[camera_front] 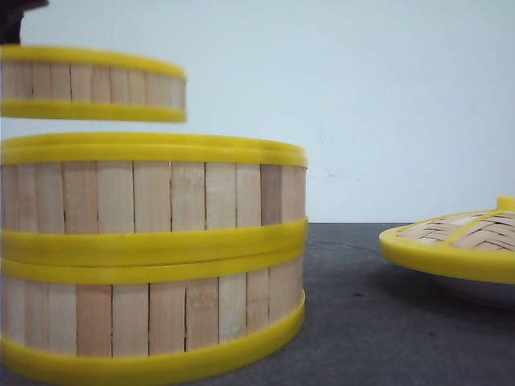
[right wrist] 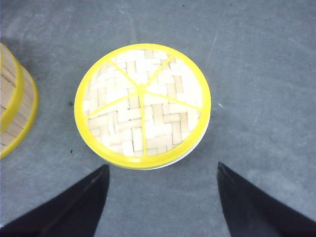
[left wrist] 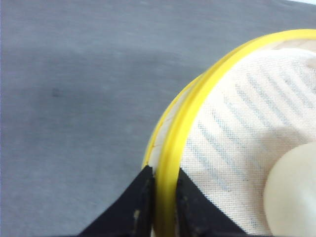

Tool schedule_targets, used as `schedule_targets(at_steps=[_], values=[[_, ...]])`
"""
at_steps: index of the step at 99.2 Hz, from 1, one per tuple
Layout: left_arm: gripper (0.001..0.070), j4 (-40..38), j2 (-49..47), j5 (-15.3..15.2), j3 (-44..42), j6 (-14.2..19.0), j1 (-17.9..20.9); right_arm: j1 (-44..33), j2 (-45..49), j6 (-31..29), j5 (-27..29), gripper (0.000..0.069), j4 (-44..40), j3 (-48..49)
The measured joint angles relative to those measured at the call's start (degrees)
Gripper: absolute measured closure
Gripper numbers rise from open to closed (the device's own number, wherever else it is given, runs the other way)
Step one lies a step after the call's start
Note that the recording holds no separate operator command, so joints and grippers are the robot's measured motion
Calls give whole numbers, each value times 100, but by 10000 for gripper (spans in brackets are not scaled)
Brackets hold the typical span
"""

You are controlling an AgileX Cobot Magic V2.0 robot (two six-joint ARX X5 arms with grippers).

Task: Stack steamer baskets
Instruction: 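Carry the basket over the two-basket stack and lower it on top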

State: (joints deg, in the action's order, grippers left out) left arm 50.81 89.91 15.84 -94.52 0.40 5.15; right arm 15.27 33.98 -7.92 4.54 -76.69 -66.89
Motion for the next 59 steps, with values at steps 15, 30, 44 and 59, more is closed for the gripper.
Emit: schedule_targets(at_steps=[15, 30, 44, 59], values=[[682, 313, -289, 7, 0, -116, -293, 0, 0, 0, 0, 267, 2, 0], [682, 656, -750, -4, 0, -254, -678, 0, 0, 0, 0, 267, 22, 0], [682, 1034, -1115, -28, 33, -378, -1145, 0, 0, 0, 0, 267, 24, 0], [682, 1034, -1593, -31, 483, -411, -1591, 0, 0, 0, 0, 267, 24, 0]])
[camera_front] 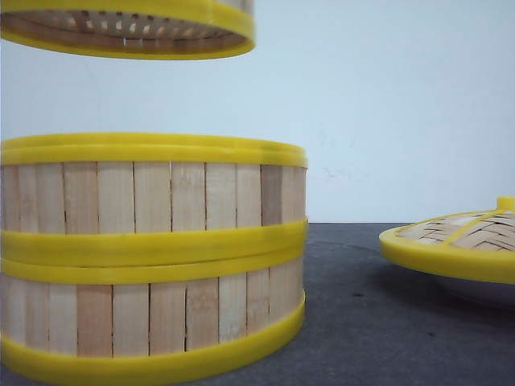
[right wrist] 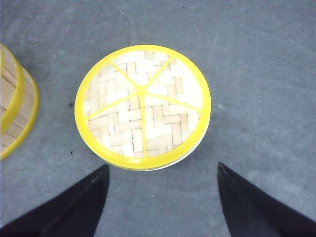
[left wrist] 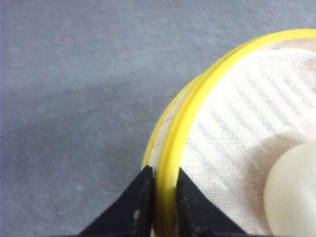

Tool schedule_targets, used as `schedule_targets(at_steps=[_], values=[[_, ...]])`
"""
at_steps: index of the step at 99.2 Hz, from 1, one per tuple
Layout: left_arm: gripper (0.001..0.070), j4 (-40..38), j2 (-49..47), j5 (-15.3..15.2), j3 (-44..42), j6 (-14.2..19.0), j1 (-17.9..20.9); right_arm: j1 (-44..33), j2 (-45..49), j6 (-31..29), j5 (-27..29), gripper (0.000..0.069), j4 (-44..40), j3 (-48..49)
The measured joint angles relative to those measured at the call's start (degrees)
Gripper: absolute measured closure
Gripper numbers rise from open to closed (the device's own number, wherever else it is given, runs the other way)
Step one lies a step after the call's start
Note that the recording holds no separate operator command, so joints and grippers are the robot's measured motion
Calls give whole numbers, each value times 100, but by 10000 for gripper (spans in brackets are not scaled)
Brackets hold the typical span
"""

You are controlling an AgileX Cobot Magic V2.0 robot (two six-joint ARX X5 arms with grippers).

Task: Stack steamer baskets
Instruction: 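Carry the basket over the two-basket stack and lower it on top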

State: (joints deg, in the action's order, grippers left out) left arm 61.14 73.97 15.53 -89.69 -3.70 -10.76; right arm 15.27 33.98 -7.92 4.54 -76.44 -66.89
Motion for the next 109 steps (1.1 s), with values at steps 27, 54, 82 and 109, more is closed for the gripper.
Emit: schedule_targets(at_steps=[27, 54, 82, 109], values=[[682, -175, -627, -15, 951, 11, -581, 0, 2, 2, 0, 267, 0, 0], [682, -723, -625, -361, 1690, 87, -927, 0, 2, 0, 0, 267, 0, 0], [682, -1207, -389, -511, 1886, 179, -962, 0, 2, 0, 0, 267, 0, 0], [682, -1331, -9, -487, 1886, 201, -964, 0, 2, 2, 0, 267, -4, 0]])
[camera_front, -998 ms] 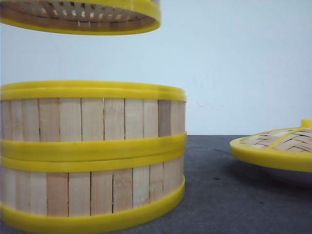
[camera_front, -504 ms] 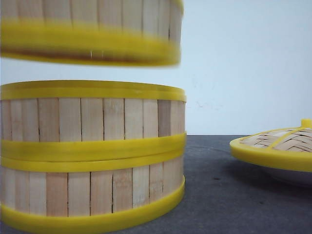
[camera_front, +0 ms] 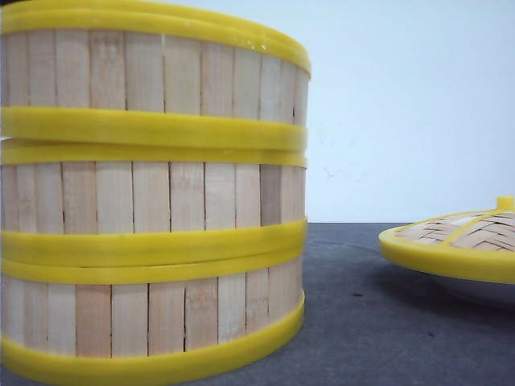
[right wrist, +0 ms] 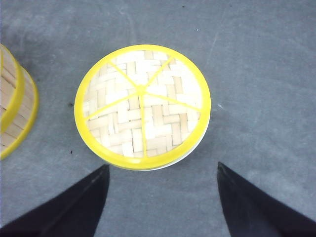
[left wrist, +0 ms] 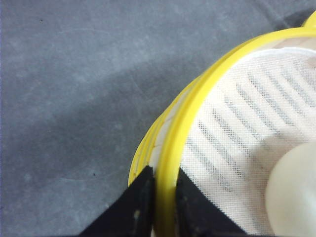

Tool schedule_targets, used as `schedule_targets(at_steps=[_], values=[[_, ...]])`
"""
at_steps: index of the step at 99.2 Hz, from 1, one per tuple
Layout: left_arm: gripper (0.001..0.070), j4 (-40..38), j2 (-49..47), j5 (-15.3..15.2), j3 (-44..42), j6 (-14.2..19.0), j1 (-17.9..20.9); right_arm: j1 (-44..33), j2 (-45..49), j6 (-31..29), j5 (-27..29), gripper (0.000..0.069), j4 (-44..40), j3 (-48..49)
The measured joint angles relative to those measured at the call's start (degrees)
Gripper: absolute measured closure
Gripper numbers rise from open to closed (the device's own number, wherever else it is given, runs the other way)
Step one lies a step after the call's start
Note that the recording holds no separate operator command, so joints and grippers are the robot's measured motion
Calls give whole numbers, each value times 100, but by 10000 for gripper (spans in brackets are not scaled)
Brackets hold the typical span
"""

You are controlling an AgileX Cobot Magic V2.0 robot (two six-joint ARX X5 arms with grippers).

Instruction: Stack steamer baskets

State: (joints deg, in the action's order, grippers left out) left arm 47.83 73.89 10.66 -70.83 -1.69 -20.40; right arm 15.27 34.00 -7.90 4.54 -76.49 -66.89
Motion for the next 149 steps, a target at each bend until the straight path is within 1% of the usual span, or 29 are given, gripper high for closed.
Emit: schedule_targets(at_steps=[12, 26, 40, 70, 88, 112, 119, 133, 141, 149], values=[[682, -31, 57, -9, 0, 0, -4, 0, 0, -2, 0, 267, 0, 0], [682, -46, 87, -197, 0, 15, -11, 0, 0, 0, 0, 267, 0, 0], [682, -55, 87, -260, 0, 28, -13, 0, 0, 0, 0, 267, 0, 0], [682, -107, 87, -302, 0, 28, -13, 0, 0, 0, -2, 267, 0, 0], [682, -111, 87, -402, 0, 28, -26, 0, 0, 0, -2, 267, 0, 0], [677, -116, 90, -411, 0, 28, -26, 0, 0, -2, -2, 267, 0, 0], [644, -116, 90, -426, 0, 35, -26, 0, 0, -4, -2, 267, 0, 0], [534, -203, 90, -483, 0, 44, -11, 0, 0, -55, 0, 267, 0, 0], [501, -219, 90, -494, 0, 46, -7, 0, 0, -103, 0, 267, 0, 0], [487, -205, 90, -494, 0, 48, -9, 0, 0, -136, 0, 267, 4, 0]])
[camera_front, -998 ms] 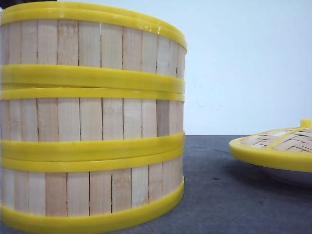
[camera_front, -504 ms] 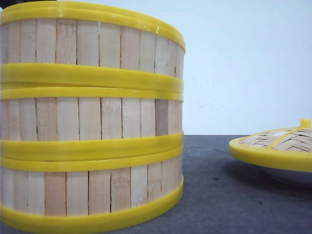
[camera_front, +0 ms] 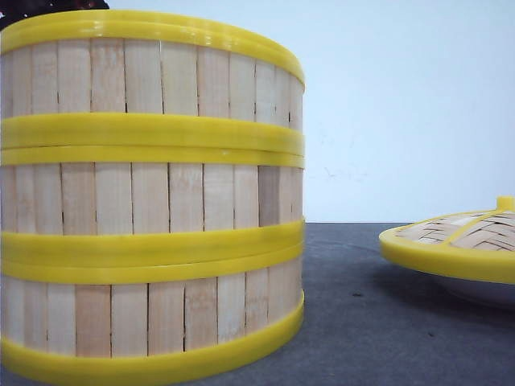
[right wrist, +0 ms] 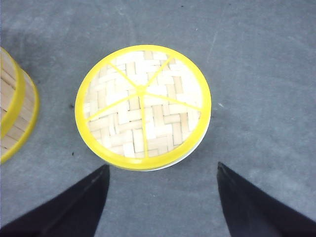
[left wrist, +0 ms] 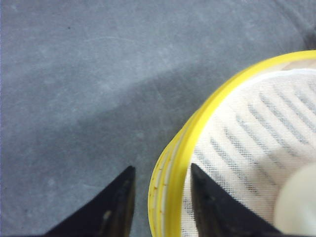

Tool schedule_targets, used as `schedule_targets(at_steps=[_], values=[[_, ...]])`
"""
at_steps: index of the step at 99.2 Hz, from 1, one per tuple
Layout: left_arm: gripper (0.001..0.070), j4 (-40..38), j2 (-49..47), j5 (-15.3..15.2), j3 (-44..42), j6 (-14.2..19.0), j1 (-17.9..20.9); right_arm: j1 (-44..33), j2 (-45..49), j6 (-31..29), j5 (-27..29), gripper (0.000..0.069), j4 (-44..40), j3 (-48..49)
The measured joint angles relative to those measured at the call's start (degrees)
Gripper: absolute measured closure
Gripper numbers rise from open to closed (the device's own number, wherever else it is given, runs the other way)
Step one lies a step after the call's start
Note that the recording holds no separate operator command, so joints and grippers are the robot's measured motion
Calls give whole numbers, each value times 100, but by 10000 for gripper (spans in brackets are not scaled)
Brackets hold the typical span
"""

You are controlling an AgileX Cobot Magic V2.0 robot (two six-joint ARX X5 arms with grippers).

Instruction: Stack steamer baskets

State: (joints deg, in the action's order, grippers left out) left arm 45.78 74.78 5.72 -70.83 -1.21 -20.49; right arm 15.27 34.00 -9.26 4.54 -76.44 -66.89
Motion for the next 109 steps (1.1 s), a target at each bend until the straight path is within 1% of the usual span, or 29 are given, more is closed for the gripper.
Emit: schedule_targets(at_steps=[21, 30, 40, 51, 61, 85, 99, 109], values=[[481, 164, 0, 0, 0, 57, 2, 0, 0, -31, -2, 267, 284, 13], [481, 160, -35, 0, 0, 61, 0, 0, 20, -92, -7, 267, 542, 149], [481, 160, -260, 0, 0, 61, 2, 0, 203, -131, -17, 267, 636, 378], [481, 166, -739, 0, 0, 61, 28, 0, 588, -131, -262, 267, 914, 605], [481, 264, -1158, 0, -4, 61, 142, 0, 1008, -122, -459, 267, 1226, 811], [481, 868, -1880, -28, -4, 63, 564, 0, 2181, 37, -472, 267, 1878, 1005], [481, 1226, -2059, -31, -4, 61, 675, 0, 2833, 144, -472, 281, 2323, 1005], [481, 1349, -2081, -35, -4, 61, 699, 0, 3206, 181, -472, 288, 2597, 1005]])
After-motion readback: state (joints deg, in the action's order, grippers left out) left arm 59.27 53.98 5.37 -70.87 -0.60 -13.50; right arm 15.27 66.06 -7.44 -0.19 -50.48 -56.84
